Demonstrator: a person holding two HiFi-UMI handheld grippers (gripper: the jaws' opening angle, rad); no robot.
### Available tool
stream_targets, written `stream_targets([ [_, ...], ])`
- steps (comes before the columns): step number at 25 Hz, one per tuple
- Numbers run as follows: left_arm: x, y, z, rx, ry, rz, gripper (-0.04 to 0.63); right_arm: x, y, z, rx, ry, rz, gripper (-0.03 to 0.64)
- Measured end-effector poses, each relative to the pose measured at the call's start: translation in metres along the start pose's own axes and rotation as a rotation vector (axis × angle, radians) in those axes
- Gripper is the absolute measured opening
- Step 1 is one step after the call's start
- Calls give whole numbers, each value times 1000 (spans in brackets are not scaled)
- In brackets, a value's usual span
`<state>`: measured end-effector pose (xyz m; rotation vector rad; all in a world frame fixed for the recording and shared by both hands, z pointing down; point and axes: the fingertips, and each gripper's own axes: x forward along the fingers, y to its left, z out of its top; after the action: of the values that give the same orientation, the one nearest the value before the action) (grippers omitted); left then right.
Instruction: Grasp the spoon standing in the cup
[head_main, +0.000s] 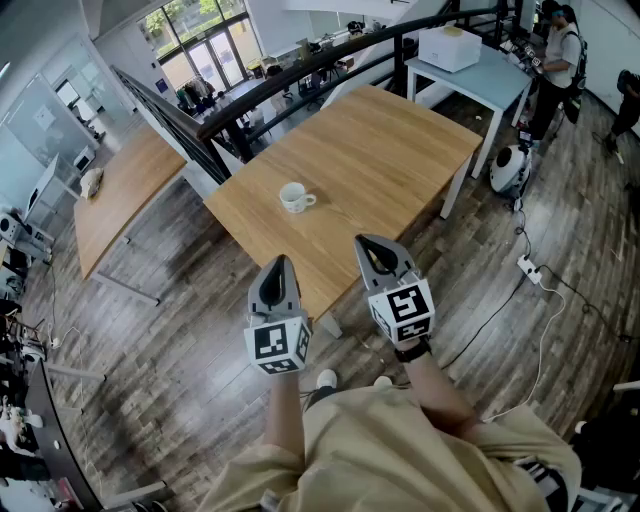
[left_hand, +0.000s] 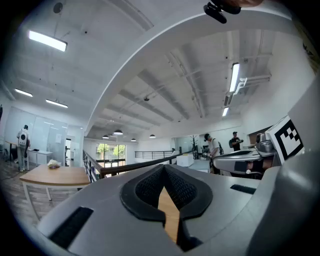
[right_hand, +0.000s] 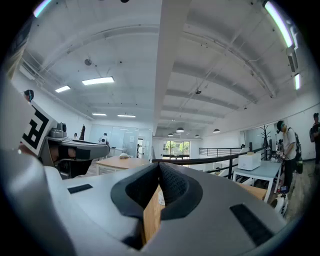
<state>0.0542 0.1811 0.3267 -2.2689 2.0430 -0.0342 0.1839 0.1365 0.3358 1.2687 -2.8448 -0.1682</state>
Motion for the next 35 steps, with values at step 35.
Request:
stream_targets([
  [35, 111, 91, -25, -47, 5, -41, 11, 150, 14, -19, 50, 56, 45, 11],
])
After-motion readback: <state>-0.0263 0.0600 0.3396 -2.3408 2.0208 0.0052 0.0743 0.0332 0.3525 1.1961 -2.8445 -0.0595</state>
